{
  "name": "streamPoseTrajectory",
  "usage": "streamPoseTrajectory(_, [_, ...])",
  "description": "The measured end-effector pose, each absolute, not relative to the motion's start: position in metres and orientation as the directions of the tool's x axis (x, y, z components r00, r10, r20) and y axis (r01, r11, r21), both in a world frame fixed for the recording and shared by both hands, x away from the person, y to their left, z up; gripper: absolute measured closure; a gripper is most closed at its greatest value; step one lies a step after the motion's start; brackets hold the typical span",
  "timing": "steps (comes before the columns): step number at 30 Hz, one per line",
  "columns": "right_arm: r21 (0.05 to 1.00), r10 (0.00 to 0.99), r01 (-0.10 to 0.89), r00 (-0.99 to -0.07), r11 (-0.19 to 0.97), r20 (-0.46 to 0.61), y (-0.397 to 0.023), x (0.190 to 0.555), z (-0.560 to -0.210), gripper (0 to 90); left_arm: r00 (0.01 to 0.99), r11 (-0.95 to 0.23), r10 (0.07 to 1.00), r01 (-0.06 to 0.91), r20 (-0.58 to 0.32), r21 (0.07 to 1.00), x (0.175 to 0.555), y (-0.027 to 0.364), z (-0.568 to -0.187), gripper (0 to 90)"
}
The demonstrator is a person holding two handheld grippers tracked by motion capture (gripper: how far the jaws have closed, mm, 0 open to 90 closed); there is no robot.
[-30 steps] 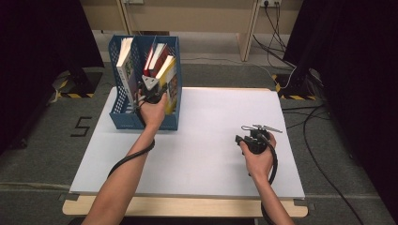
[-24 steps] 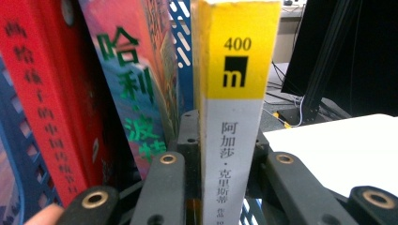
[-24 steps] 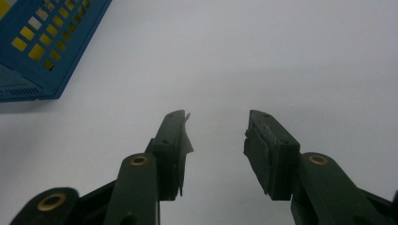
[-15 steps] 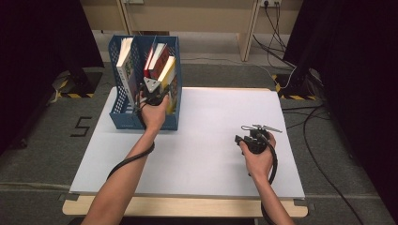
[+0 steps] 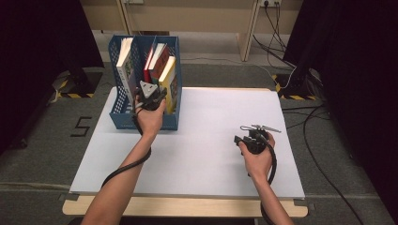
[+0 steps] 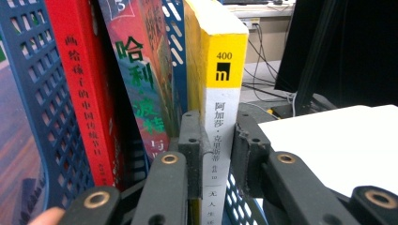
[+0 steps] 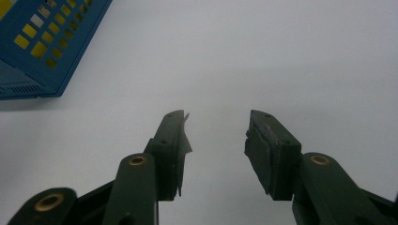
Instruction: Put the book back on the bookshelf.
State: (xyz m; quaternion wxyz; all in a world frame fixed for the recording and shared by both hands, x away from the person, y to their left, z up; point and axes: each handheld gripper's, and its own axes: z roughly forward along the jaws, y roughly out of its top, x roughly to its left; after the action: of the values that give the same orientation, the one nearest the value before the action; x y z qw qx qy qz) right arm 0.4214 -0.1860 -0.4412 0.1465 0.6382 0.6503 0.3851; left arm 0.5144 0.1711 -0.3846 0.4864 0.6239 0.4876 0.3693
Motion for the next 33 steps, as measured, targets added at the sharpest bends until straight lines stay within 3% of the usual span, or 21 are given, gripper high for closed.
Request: streamPoseTrajectory(33, [0.690,0.944,0.716,-0.143,-0.109,0.297,-0.189,0.422,-0.442,57.0,0.216,-0.021,0.976,0.284,-0.043,0.959,0.544,0.170,-0.381,72.9])
